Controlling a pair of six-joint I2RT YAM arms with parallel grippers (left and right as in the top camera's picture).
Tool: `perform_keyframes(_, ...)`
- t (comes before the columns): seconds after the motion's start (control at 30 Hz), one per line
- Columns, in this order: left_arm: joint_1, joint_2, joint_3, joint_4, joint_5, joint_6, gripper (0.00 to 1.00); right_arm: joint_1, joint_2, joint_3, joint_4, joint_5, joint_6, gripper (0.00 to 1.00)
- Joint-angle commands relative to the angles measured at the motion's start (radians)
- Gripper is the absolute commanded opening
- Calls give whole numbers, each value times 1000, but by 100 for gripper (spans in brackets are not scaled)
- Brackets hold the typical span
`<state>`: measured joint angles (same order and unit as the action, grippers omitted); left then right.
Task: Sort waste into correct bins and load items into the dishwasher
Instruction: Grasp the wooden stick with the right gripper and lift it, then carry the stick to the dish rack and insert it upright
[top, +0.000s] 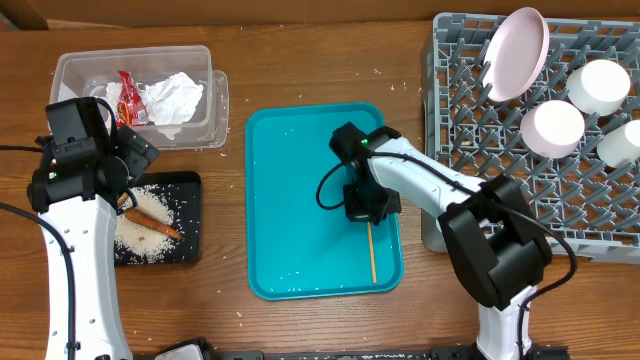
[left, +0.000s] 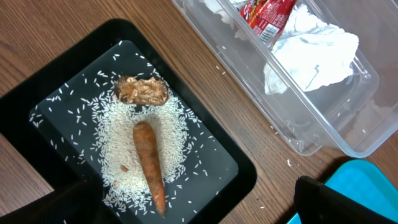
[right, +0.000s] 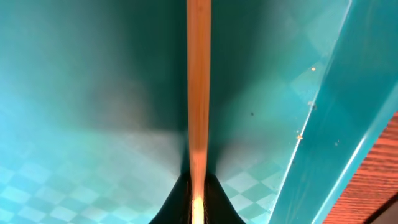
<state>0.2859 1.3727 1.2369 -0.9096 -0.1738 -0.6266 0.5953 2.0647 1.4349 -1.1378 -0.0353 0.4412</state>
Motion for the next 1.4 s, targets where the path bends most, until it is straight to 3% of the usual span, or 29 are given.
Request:
perform_keyframes(0.0,2,-3,11,1,-17,-9,100,-11,19,99,-42,59,1,4)
perform_keyframes(0.23,2,-3,11,1,-17,-9,100,-104,19,380,-216,176,-15,4)
perform_keyframes(0.57,2,-3,11,1,-17,-9,100,-407,19,752,-190,163,-287,4)
perform_keyframes(0.9,2,-3,11,1,-17,-9,100,-677,25,709,33,-66,-399,4)
perform_keyframes(1.37,2,-3,11,1,-17,-9,100,-688,26,580,145,-188,-416,4)
